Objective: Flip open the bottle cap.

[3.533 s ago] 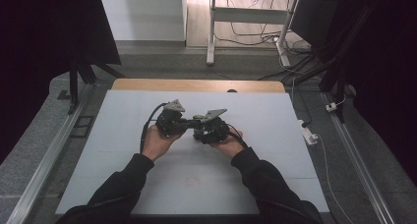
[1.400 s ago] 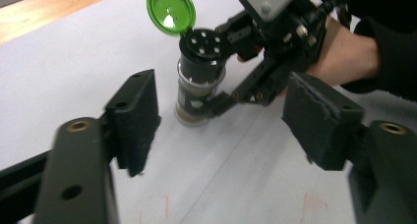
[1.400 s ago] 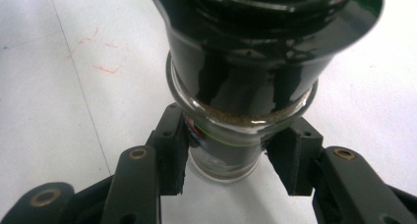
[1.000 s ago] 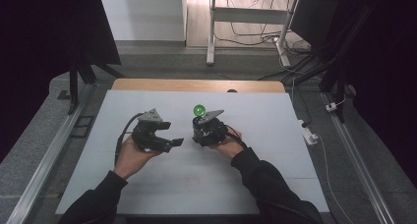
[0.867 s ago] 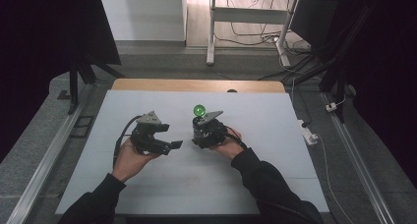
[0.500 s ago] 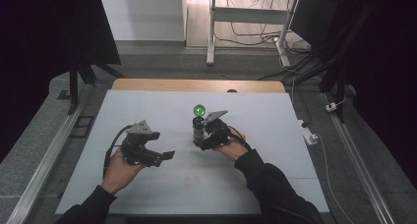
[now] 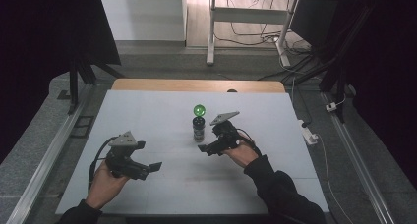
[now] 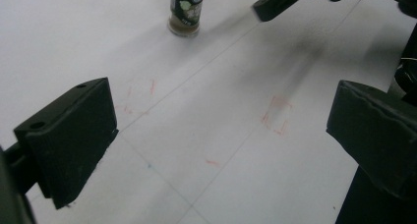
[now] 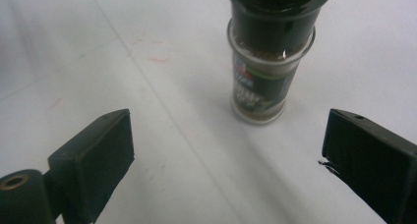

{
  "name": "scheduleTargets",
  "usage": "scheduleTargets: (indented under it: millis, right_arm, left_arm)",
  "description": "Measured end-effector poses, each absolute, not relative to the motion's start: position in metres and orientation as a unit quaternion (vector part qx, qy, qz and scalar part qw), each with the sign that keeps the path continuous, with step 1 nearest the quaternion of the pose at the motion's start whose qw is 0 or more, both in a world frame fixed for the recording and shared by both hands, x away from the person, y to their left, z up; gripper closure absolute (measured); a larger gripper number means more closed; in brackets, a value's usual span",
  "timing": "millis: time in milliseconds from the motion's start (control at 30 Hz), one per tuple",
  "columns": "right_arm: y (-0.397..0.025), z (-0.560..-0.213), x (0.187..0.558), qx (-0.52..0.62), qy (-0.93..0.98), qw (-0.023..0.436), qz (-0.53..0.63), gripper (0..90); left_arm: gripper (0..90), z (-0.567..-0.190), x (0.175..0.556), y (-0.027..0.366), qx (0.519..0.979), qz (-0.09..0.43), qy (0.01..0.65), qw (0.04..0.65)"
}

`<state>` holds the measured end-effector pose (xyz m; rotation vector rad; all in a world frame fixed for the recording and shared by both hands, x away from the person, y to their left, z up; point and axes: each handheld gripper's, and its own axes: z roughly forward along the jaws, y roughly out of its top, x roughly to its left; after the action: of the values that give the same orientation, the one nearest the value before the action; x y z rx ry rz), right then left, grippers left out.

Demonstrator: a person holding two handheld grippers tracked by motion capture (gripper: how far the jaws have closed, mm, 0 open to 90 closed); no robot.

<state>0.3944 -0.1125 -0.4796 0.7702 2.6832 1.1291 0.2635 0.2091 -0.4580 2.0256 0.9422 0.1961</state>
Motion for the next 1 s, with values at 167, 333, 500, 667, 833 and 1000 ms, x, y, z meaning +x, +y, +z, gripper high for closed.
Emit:
scheduleTargets:
  millis: [167, 333, 500, 667, 833, 1000]
  right_arm:
    - [-0.127, -0.472, 0.379, 0.257, 0.885, 0.058, 0.384, 1.7]
    - [-0.144, -0.466, 0.364, 0.259, 0.881, 0.061, 0.391, 0.2]
    - [-0.161, -0.461, 0.352, 0.267, 0.877, 0.066, 0.393, 0.0]
    - [-0.179, -0.457, 0.338, 0.277, 0.872, 0.082, 0.396, 0.0]
    - [-0.199, -0.455, 0.323, 0.296, 0.863, 0.097, 0.399, 0.0]
    - [-0.217, -0.453, 0.310, 0.311, 0.857, 0.106, 0.398, 0.0]
  left_arm:
    - [0.0, -0.461, 0.253, 0.219, 0.808, 0.084, 0.387, 0.437]
    - [0.0, -0.464, 0.242, 0.228, 0.804, 0.090, 0.394, 0.436]
    - [0.0, -0.467, 0.233, 0.237, 0.800, 0.095, 0.405, 0.432]
    - [0.0, -0.470, 0.224, 0.246, 0.796, 0.103, 0.415, 0.429]
    - [0.0, -0.474, 0.215, 0.258, 0.788, 0.105, 0.431, 0.427]
    - [0.0, -0.476, 0.206, 0.269, 0.779, 0.109, 0.446, 0.426]
